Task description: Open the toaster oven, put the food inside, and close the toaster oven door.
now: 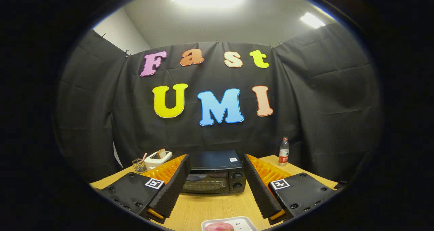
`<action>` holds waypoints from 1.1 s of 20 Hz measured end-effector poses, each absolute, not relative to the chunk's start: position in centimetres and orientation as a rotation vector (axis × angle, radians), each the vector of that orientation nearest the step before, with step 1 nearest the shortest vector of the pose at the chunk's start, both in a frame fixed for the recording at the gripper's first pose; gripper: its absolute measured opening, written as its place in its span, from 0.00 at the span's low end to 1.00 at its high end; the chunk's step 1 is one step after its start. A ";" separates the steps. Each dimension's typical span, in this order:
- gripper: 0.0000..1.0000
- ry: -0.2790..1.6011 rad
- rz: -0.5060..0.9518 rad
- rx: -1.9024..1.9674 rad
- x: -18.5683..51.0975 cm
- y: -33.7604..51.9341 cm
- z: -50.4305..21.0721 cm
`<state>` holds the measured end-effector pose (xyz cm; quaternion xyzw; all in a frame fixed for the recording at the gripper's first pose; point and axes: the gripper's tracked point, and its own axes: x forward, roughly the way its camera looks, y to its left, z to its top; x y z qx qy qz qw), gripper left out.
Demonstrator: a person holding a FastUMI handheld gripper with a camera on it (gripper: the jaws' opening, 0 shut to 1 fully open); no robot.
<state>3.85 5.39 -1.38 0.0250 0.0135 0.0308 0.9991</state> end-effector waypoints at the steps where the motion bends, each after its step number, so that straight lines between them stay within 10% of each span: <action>1: 0.98 0.030 0.065 0.051 4.4 5.7 -1.6; 22: 0.99 0.233 0.193 0.011 17.9 14.2 -13.1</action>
